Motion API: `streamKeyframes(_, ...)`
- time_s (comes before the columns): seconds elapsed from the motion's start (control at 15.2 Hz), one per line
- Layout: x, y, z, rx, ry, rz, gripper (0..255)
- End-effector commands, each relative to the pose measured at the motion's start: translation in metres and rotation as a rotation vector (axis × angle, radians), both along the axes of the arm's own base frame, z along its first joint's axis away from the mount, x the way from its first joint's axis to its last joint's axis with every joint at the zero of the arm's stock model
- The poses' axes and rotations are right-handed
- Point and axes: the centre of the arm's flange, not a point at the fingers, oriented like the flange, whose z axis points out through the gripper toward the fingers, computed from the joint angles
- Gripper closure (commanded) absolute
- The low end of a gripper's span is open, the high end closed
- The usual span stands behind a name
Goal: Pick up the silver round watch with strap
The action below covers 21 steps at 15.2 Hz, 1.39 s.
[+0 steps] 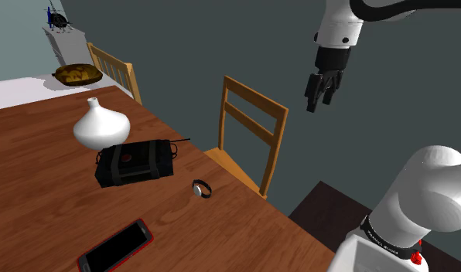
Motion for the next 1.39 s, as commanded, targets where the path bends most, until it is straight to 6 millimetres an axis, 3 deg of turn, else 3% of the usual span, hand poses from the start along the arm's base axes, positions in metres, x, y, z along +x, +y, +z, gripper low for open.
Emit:
streamKeyframes(0.0, 0.000, 0.000, 0.000, 0.000, 0.000, 0.000, 0)
streamKeyframes(1.32, 0.112, 0.220, -0.105, 0.005, 0.051, 0.064, 0)
